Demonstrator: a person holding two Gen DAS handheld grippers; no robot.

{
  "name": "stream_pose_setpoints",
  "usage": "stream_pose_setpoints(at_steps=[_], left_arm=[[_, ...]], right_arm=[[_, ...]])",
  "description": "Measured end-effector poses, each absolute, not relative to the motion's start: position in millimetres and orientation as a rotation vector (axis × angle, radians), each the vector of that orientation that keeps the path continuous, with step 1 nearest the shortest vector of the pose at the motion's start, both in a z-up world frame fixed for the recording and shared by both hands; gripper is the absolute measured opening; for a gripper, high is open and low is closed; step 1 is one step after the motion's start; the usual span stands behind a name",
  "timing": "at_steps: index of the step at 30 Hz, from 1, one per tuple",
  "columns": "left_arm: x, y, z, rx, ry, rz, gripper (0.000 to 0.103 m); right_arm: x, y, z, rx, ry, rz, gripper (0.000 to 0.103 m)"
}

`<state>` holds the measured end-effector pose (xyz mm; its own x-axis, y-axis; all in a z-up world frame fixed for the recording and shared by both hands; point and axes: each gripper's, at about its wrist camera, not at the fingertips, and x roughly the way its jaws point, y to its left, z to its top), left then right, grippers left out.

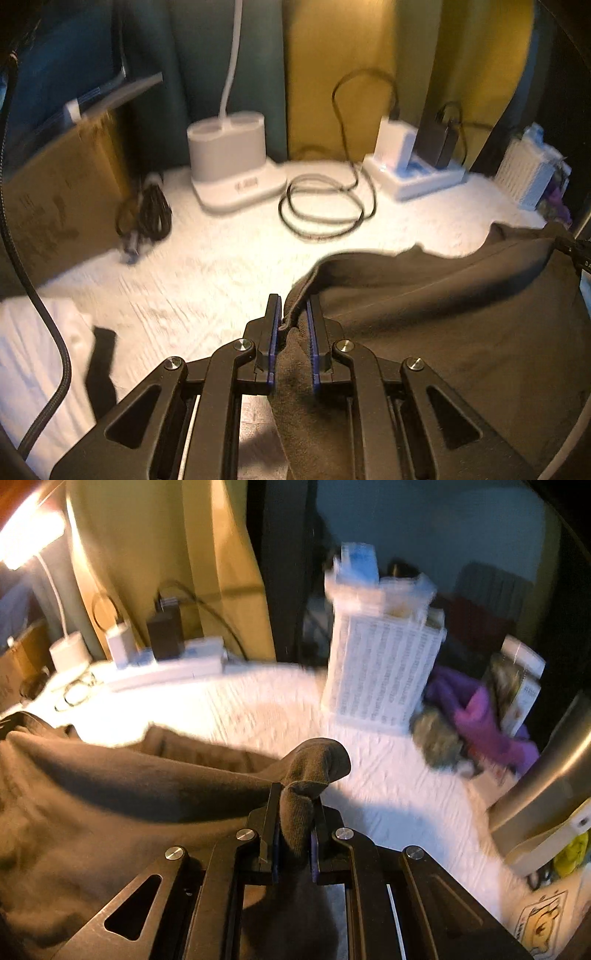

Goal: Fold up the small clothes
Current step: 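Lift the held hem with both grippers and fold it toward the collar, then open both grippers and release the folded hem onto the shirt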

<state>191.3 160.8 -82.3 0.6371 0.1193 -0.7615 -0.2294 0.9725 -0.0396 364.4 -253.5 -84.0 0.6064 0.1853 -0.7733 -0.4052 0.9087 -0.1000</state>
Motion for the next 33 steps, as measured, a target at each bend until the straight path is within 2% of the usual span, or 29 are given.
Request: stream_pose_setpoints(at_steps=[5,8,9,10,12,13,21,26,28,31,33], left_arm=[[195,164,-97,-0.149,0.920,0.200,0.013],[194,167,-99,-0.158,0.923,0.204,0.017],[194,168,-98,-0.163,0.924,0.204,0.017],[193,169,-98,-0.165,0.923,0.205,0.017],[192,170,-95,-0.158,0.920,0.209,0.017],[192,170,-94,-0.158,0.921,0.208,0.017],[191,174,-76,-0.143,0.890,0.212,0.017],[196,184,-79,-0.133,0.890,0.244,0.017],[199,185,-82,-0.129,0.901,0.230,0.017],[204,184,-89,-0.116,0.922,0.204,0.017],[207,183,-94,-0.104,0.933,0.207,0.023]], right_arm=[[360,-257,-100,-0.291,0.915,0.337,0.011],[356,-264,-101,-0.270,0.928,0.334,0.018],[355,-267,-100,-0.263,0.931,0.324,0.024],[355,-270,-98,-0.261,0.933,0.312,0.036],[354,-279,-95,-0.250,0.930,0.285,0.051],[353,-284,-92,-0.232,0.927,0.287,0.053],[367,-302,-65,-0.152,0.848,0.348,0.053],[400,-297,-83,-0.126,0.928,0.416,0.053],[406,-290,-95,-0.154,0.966,0.416,0.042],[410,-282,-104,-0.183,0.961,0.421,0.039],[413,-276,-102,-0.223,0.935,0.398,0.036]])
